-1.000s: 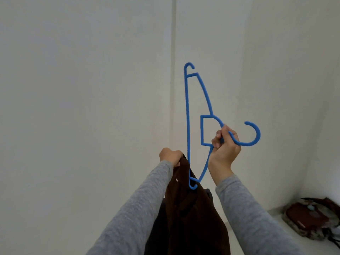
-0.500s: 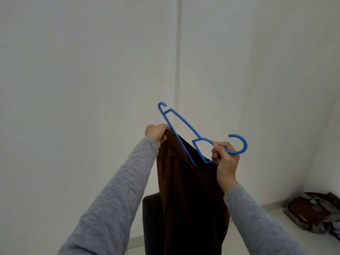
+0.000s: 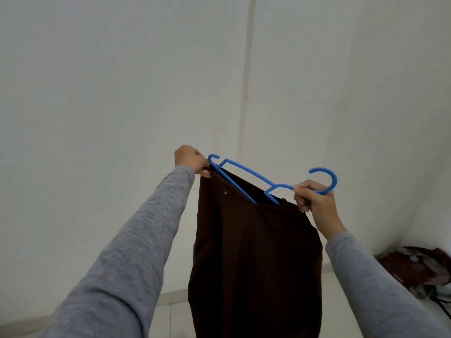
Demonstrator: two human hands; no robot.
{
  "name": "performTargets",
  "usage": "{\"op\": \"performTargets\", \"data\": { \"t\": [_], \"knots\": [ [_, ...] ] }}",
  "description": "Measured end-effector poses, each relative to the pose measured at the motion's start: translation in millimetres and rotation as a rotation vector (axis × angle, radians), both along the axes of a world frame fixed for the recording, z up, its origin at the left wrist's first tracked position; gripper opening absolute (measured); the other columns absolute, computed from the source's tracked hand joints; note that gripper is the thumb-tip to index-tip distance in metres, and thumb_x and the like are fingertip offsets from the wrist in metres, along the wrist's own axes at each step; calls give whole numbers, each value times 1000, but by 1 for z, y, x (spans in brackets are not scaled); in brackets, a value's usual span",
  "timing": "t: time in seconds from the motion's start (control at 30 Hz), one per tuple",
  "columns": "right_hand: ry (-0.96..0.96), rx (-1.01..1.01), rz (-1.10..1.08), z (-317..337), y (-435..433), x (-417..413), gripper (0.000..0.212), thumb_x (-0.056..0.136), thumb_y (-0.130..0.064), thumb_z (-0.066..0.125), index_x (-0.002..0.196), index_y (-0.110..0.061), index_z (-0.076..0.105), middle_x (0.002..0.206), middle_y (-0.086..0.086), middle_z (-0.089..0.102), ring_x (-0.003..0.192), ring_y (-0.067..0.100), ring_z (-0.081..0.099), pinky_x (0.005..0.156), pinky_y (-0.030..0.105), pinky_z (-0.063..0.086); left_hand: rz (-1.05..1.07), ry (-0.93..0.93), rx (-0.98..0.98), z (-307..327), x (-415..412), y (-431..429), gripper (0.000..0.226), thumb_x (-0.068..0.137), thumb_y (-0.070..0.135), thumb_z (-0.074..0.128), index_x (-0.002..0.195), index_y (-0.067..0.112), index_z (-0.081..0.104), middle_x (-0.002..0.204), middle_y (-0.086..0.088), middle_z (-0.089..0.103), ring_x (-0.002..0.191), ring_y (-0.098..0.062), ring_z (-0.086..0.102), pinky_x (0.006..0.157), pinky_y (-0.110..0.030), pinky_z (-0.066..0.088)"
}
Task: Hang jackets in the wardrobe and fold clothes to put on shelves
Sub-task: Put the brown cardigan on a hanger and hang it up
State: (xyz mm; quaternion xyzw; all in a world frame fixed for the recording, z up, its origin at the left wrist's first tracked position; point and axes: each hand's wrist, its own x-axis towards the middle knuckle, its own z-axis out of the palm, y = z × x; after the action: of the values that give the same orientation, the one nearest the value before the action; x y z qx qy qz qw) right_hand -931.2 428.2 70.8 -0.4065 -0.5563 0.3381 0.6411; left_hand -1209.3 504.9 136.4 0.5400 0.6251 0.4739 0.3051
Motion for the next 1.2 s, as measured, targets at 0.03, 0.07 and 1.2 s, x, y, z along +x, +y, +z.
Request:
{"op": "performTargets", "data": {
  "t": [0.03, 0.07, 1.2],
  "knots": [
    [-22, -6, 10, -2, 0, 2, 14, 83, 4, 57, 71, 11, 57, 47, 4, 43, 43, 14, 35, 44, 27, 31, -8, 35, -17, -1, -2, 1, 7, 78, -4, 66, 85, -5, 67, 75, -15, 69, 47, -18, 67, 50, -22, 57],
    [-44, -8, 24, -3, 0, 3, 14, 83, 4, 57, 70, 10, 58, 48, 4, 44, 43, 15, 36, 44, 28, 31, -15, 70, -32, -1, -5, 1, 7, 78, -4, 67, 84, -5, 68, 73, -15, 69, 50, -19, 68, 56, -25, 59],
    [-179, -228, 10, 27, 8, 9, 22, 91, -17, 59, 74, -4, 60, 58, 4, 46, 52, 12, 40, 48, 20, 37, -609, 399, 89, -36, 37, -7, 27, 83, 49, 64, 98, 27, 68, 97, 6, 64, 93, -9, 60, 88, -25, 46]
  ]
}}
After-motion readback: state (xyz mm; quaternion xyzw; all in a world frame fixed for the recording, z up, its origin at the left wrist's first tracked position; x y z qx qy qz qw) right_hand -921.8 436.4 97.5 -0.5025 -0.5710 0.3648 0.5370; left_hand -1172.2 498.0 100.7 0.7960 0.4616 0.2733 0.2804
